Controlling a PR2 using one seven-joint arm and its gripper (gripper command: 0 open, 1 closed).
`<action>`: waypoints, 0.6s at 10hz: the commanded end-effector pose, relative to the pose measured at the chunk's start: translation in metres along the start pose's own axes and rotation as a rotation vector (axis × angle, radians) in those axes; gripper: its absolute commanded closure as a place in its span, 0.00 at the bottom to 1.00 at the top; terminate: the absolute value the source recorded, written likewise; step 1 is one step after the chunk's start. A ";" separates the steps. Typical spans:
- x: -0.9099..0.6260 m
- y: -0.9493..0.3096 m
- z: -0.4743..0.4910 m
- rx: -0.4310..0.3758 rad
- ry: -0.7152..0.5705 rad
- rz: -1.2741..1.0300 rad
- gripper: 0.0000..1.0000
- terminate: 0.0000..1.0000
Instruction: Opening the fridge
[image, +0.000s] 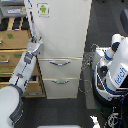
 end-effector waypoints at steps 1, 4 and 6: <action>-0.001 0.005 -0.047 -0.048 0.024 -0.023 1.00 0.00; -0.003 0.009 -0.055 -0.061 0.031 -0.019 1.00 0.00; -0.003 0.010 -0.058 -0.069 0.034 -0.020 1.00 0.00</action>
